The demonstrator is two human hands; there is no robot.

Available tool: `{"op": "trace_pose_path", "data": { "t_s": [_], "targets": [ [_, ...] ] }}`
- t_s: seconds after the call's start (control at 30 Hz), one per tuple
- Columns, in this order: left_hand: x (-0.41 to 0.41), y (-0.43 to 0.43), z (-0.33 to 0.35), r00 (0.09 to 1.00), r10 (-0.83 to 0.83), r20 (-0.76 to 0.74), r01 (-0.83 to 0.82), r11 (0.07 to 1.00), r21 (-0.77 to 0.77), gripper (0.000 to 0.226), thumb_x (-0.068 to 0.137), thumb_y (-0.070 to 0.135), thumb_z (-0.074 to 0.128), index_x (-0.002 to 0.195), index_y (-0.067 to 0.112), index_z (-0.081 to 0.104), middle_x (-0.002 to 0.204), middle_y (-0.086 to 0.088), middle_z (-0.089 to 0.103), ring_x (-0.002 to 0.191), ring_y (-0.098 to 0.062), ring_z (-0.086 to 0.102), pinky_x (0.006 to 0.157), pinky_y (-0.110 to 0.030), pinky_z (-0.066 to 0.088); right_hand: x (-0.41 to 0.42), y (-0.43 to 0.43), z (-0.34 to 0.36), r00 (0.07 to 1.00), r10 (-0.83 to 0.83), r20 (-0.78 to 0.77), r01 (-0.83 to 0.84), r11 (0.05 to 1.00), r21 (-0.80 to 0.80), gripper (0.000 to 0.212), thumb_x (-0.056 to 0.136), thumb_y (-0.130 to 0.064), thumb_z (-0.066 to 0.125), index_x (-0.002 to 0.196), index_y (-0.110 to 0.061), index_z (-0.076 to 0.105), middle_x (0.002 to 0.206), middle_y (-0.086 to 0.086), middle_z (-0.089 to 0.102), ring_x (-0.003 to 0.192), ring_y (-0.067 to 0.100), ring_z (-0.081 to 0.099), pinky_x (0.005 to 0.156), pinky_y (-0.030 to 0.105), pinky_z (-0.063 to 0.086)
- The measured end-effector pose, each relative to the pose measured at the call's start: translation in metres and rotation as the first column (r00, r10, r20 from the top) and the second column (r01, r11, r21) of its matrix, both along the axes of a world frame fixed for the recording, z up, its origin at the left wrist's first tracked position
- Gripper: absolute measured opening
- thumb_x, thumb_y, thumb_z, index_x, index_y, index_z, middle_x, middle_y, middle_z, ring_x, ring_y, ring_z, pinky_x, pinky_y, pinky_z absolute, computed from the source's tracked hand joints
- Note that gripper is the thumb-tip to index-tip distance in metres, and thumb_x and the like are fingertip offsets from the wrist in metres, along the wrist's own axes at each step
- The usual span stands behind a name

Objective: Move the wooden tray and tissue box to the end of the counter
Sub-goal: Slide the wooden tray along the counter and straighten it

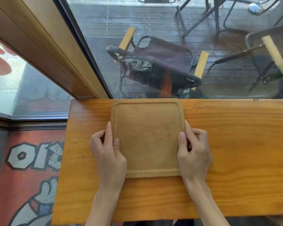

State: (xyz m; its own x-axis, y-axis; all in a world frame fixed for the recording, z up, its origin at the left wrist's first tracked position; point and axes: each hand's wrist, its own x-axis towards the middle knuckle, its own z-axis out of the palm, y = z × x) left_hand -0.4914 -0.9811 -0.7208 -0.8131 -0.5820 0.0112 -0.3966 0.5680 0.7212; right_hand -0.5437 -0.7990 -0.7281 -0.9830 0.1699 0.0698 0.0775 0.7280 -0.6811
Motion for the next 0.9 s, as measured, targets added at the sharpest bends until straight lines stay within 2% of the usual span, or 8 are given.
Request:
{"op": "trace_pose_path", "data": {
  "t_s": [0.1,0.2,0.4,0.6,0.67,0.73,0.8,0.9],
  "targets": [
    [0.0,0.0,0.001,1.0,-0.001,0.008,0.001,1.0,-0.013,0.051,0.094,-0.005,0.05,0.144,0.001,0.04,0.112,-0.005,0.038,0.111,-0.013,0.033,0.098,-0.006,0.026,-0.001,0.0,-0.001,1.0,-0.002,0.0,0.002,1.0,0.016,0.041,0.098,-0.031,0.051,0.137,-0.021,0.06,0.1,-0.01,0.052,0.079,0.012,0.054,0.056,0.024,0.043],
    [0.001,0.002,0.001,1.0,0.024,0.018,-0.024,1.0,-0.015,0.051,0.093,-0.006,0.05,0.143,0.001,0.043,0.112,-0.012,0.042,0.109,-0.012,0.033,0.098,-0.021,0.031,0.002,0.001,-0.003,1.0,-0.003,0.003,0.003,1.0,0.024,0.04,0.098,-0.028,0.053,0.136,-0.02,0.061,0.099,-0.007,0.054,0.077,0.014,0.054,0.054,0.027,0.045],
    [0.0,0.002,0.0,0.999,0.04,-0.012,-0.04,0.999,-0.014,0.052,0.091,-0.007,0.053,0.142,0.003,0.045,0.109,-0.005,0.042,0.105,-0.008,0.032,0.094,-0.03,0.037,-0.003,-0.001,-0.002,1.0,-0.008,-0.028,0.01,0.996,0.087,0.039,0.096,-0.029,0.053,0.132,-0.02,0.065,0.094,-0.005,0.057,0.071,0.015,0.056,0.045,0.032,0.046],
    [-0.004,-0.001,-0.002,0.999,0.029,-0.029,-0.029,1.0,-0.001,0.052,0.093,-0.002,0.052,0.143,0.007,0.043,0.111,0.001,0.039,0.106,-0.008,0.033,0.094,-0.029,0.038,-0.006,-0.002,-0.004,1.0,0.001,-0.028,0.002,0.991,0.137,0.043,0.097,-0.032,0.05,0.135,-0.019,0.062,0.094,-0.01,0.051,0.074,0.011,0.052,0.048,0.013,0.028],
    [-0.001,-0.003,0.003,0.999,-0.023,-0.026,0.023,1.0,0.005,0.052,0.095,0.009,0.054,0.145,0.013,0.041,0.119,-0.001,0.042,0.111,-0.009,0.033,0.099,-0.034,0.037,0.0,0.002,-0.001,0.998,0.064,-0.005,-0.063,0.99,0.125,0.047,0.099,-0.033,0.046,0.144,-0.018,0.053,0.101,-0.006,0.052,0.083,0.011,0.052,0.056,0.011,0.032],
    [0.014,-0.008,0.006,0.991,-0.116,0.067,0.125,0.981,-0.146,0.053,0.095,0.035,0.053,0.146,0.024,0.04,0.133,-0.003,0.044,0.119,-0.017,0.037,0.104,-0.042,0.031,0.016,0.014,0.002,0.978,0.207,0.009,-0.207,0.97,0.13,0.053,0.101,-0.037,0.042,0.15,-0.018,0.043,0.116,-0.001,0.054,0.099,0.012,0.049,0.076,0.015,0.038],
    [0.038,-0.017,0.004,0.954,-0.199,0.222,0.261,0.919,-0.296,0.062,0.088,0.063,0.045,0.144,0.035,0.041,0.146,-0.002,0.042,0.134,-0.027,0.036,0.112,-0.059,0.018,0.037,0.032,0.001,0.942,0.332,0.041,-0.333,0.913,0.236,0.058,0.101,-0.05,0.037,0.154,-0.024,0.037,0.14,0.0,0.051,0.125,0.019,0.045,0.099,0.03,0.037],
    [0.066,-0.028,-0.005,0.88,-0.32,0.35,0.435,0.84,-0.325,0.083,0.078,0.082,0.04,0.148,0.039,0.033,0.157,0.001,0.032,0.147,-0.03,0.021,0.111,-0.073,0.001,0.052,0.049,-0.008,0.906,0.411,0.101,-0.418,0.829,0.372,0.075,0.094,-0.07,0.036,0.156,-0.03,0.029,0.161,-0.003,0.033,0.152,0.03,0.018,0.12,0.057,0.016]
  ]
}}
